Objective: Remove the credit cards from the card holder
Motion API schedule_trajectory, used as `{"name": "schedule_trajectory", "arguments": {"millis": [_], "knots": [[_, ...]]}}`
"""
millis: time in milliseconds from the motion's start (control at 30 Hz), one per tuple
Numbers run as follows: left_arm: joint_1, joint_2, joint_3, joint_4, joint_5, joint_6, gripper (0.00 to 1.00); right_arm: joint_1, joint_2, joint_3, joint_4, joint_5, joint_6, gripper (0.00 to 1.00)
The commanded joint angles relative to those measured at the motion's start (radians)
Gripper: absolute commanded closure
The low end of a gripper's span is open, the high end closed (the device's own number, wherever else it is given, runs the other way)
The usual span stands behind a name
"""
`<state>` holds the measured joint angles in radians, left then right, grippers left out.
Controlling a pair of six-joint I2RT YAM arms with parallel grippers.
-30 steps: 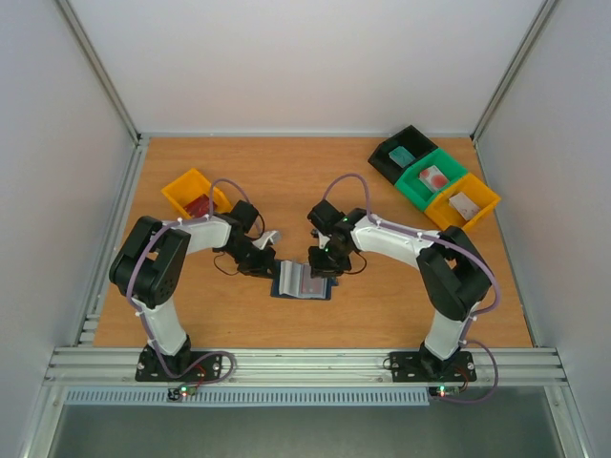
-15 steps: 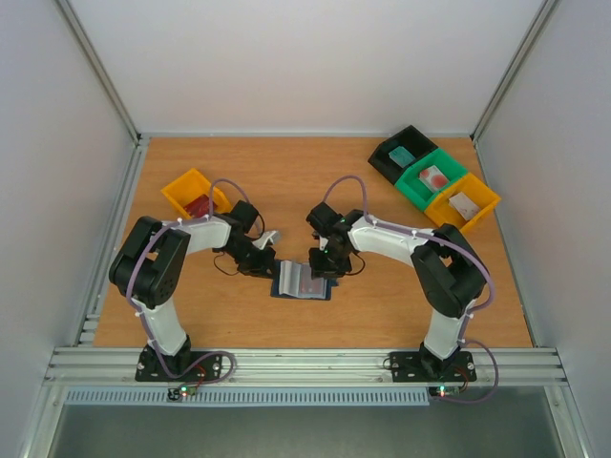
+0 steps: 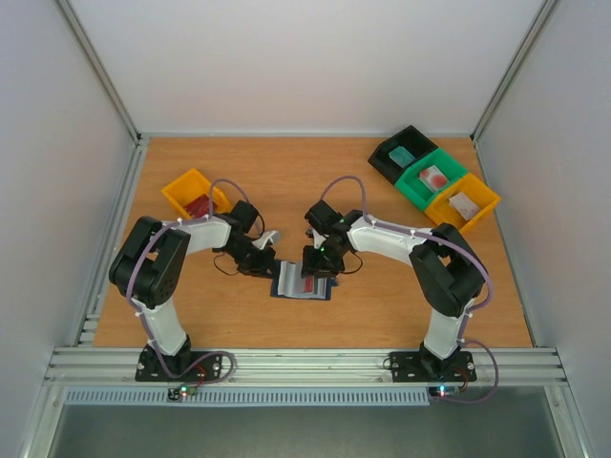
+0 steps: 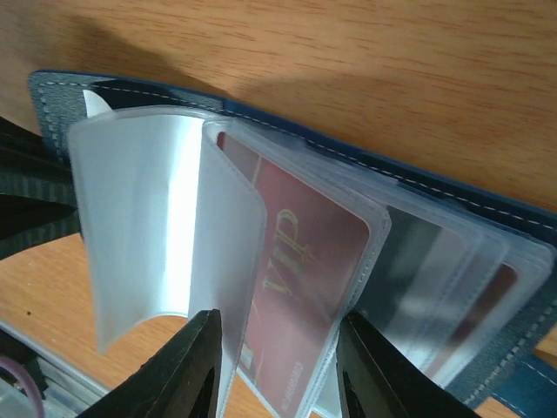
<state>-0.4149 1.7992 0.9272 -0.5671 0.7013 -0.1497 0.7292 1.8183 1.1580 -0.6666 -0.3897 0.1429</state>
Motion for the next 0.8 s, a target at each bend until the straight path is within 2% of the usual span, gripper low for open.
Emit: {"name": "schedule_trajectory", "arguments": {"millis": [0, 400, 533, 600, 667, 767], "knots": [[-0.004, 0.000, -0.014, 0.024, -0.059, -0.004, 1.00, 0.009, 0.005, 0.012, 0.049, -0.053, 0.025, 0.63], [-0.004, -0.005, -0.014, 0.024, -0.066, -0.001, 1.00, 0.031, 0.030, 0.053, 0.028, -0.043, -0.010, 0.63], [-0.004, -0.016, -0.017, 0.027, -0.070, 0.005, 1.00, 0.031, 0.014, 0.052, 0.006, -0.017, -0.022, 0.73], [-0.004, -0.018, -0.018, 0.032, -0.064, 0.006, 0.99, 0.030, 0.018, 0.055, 0.000, -0.015, -0.024, 0.82], [-0.004, -0.020, -0.013, 0.030, -0.042, 0.007, 0.94, 0.031, 0.030, 0.061, 0.000, -0.015, -0.020, 0.92], [-0.004, -0.039, 0.003, 0.015, -0.011, 0.019, 0.73, 0.031, 0.043, 0.073, 0.000, -0.022, -0.014, 0.99]]}}
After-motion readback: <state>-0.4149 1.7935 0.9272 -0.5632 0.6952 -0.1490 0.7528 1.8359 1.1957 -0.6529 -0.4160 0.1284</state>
